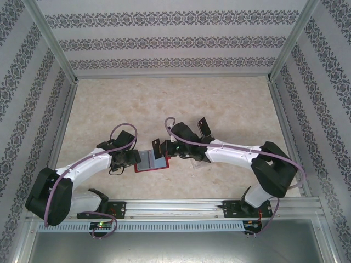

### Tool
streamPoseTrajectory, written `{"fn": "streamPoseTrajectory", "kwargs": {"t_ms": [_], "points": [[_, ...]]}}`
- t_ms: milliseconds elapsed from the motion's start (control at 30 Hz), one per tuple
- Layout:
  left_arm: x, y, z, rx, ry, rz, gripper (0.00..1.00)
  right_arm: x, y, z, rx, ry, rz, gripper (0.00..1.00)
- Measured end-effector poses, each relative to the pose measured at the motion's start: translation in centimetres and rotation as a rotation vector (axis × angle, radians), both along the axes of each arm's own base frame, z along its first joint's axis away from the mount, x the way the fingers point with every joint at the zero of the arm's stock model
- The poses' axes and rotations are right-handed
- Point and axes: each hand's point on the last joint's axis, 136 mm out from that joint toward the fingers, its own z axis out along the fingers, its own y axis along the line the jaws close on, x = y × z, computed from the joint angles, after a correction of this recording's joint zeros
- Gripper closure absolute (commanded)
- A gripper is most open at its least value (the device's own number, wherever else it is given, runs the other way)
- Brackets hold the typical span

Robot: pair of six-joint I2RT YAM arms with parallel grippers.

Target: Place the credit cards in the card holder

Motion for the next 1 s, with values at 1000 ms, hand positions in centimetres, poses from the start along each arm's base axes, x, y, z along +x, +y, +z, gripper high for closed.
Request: {"fn": "streamPoseTrajectory", "kwargs": {"t_ms": [1000], "points": [[-1.0,0.9,-1.1,0.035,0.027,0.005,0.17,-0.9,1.6,-5.0,0.078,0.087,-0.045,1.00]]}}
